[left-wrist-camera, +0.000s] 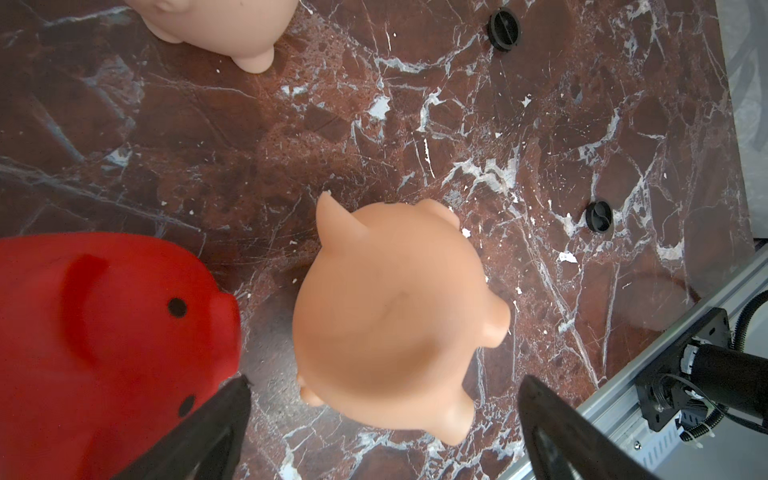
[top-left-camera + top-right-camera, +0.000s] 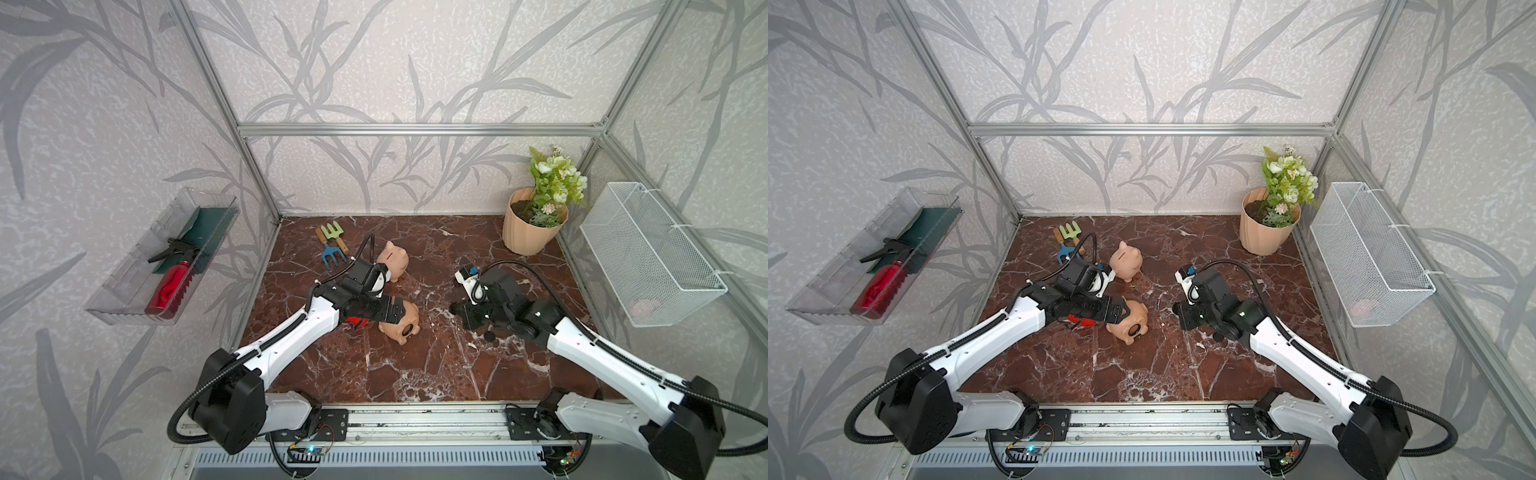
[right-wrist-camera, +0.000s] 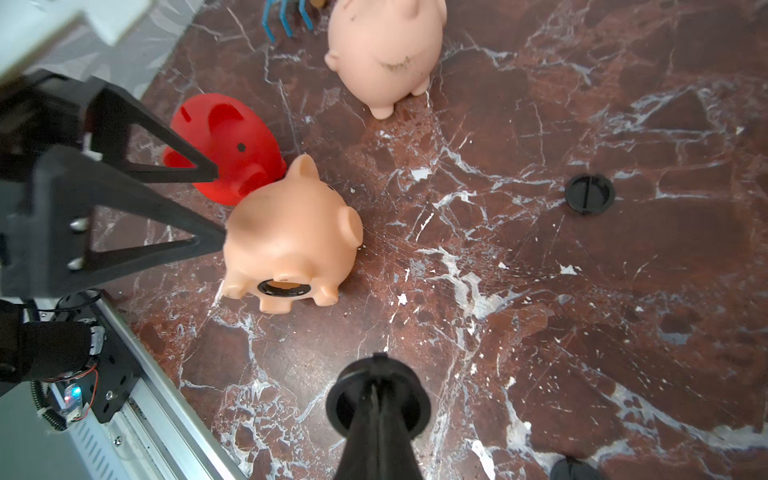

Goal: Close piggy banks
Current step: Adjust the piggy bank at the center of the board.

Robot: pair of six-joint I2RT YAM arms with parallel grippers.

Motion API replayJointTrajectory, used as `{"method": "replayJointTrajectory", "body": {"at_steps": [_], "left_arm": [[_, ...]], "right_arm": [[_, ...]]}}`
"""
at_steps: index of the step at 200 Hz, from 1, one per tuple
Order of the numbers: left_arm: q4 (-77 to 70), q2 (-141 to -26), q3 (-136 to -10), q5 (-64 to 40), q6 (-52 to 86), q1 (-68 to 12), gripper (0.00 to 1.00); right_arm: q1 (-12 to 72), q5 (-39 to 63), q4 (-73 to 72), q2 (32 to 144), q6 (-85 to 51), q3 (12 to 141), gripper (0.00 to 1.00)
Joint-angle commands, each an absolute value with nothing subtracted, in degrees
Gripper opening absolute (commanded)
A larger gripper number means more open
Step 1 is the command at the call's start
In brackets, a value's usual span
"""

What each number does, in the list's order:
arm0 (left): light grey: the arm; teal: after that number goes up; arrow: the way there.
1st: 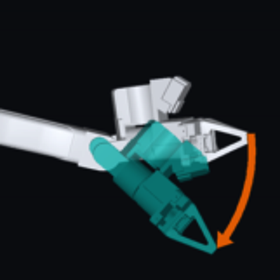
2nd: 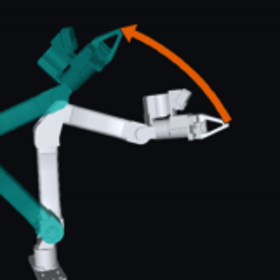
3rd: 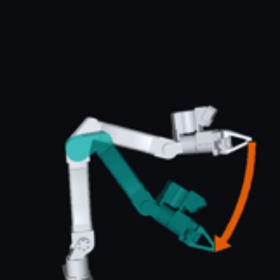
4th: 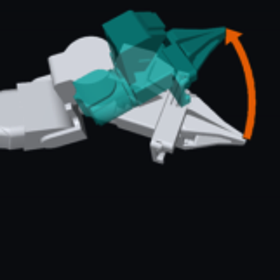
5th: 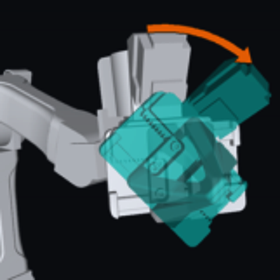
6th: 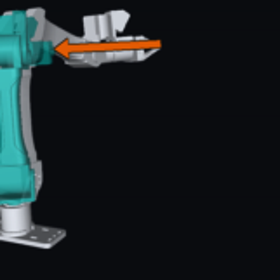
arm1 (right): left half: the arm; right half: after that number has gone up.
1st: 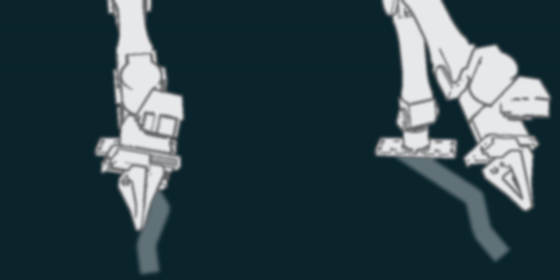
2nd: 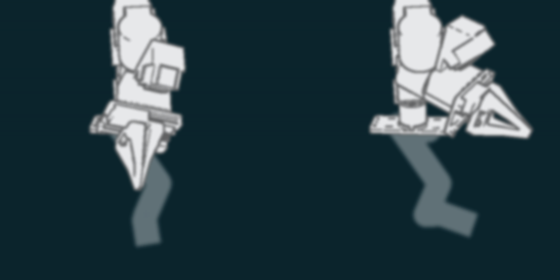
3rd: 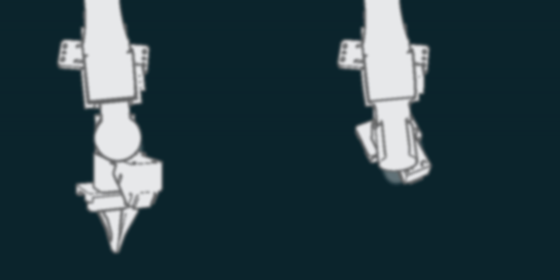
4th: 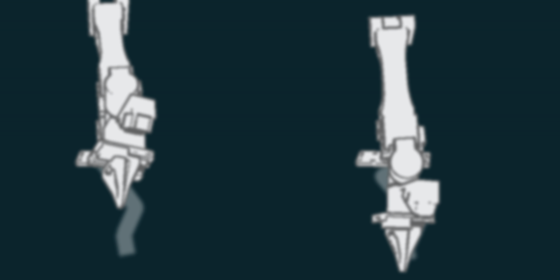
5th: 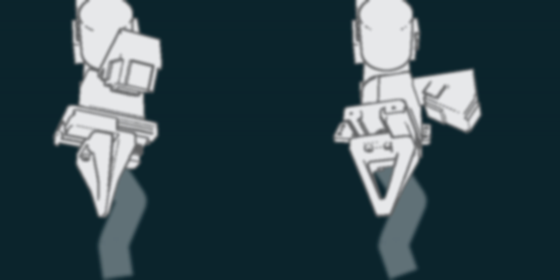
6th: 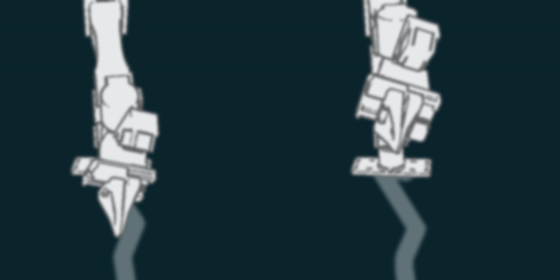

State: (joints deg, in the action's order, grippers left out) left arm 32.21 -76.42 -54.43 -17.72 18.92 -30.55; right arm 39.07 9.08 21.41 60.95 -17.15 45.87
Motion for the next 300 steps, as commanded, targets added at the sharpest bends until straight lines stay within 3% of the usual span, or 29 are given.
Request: {"method": "replayJointTrajectory", "body": {"at_steps": [1,84,300], "left_arm": [[30.21,-78.19,-56.88,-20.35,18.81,-30.25,0.99],[31.47,-83.08,-58.65,-23.34,19.51,-30.62,0.99],[40.8,-85.98,-63.29,-14.78,14.6,-33.86,0.99]], "right_arm": [[39.04,10.74,9.44,55.99,-17.14,40.03,0.0],[39.04,11.24,-13.08,47.94,-20.8,20.83,0.0],[39.12,16.09,-20.28,50.62,-25.17,15.47,0.0]]}}
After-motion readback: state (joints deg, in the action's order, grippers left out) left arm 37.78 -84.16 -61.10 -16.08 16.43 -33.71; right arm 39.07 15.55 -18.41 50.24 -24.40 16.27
